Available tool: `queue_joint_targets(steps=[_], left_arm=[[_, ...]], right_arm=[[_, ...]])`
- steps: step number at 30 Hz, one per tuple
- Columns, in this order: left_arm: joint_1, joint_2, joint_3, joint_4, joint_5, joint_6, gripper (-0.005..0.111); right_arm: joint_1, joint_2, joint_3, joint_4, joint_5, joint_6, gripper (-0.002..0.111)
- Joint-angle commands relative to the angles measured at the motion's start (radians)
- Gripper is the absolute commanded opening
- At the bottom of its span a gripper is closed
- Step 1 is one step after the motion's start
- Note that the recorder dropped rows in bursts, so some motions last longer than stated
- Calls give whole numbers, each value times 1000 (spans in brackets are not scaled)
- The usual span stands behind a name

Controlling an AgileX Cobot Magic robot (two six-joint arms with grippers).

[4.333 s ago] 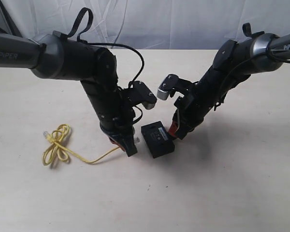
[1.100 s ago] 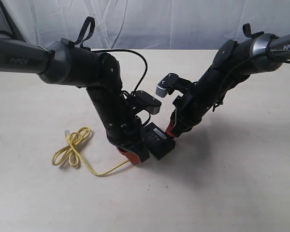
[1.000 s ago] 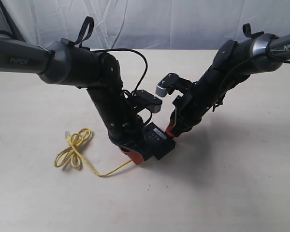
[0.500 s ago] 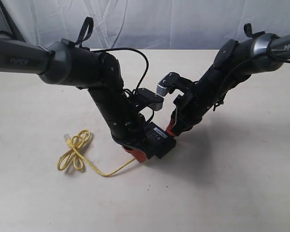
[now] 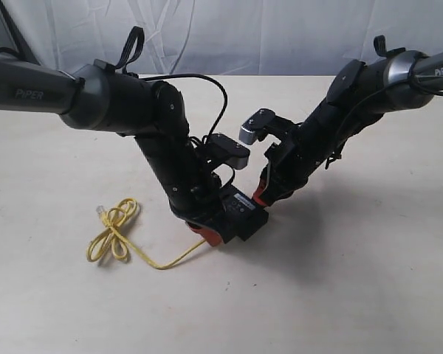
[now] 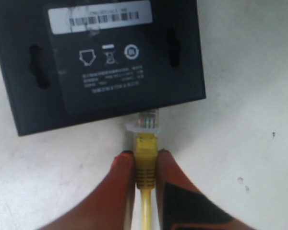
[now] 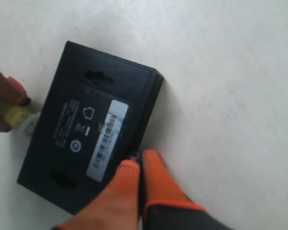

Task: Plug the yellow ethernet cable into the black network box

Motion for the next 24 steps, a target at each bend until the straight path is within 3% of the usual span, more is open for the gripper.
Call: queue_joint_targets(steps=[1,17,21,24], left_arm=[[-4,-9,-4,25,-13,4,0],[-2,-83,-4,170,148,38,0],[10,-134,17,99,184,251,0],[37,-216,49,-32,220,526,0]], right_arm=[[1,0,4,27,13,-1,-1],[1,-48,-10,-25,21,60,-1],[1,-65,-10,-79,24,93,-1],[-16,-103,-10,-133,30,145,-1]])
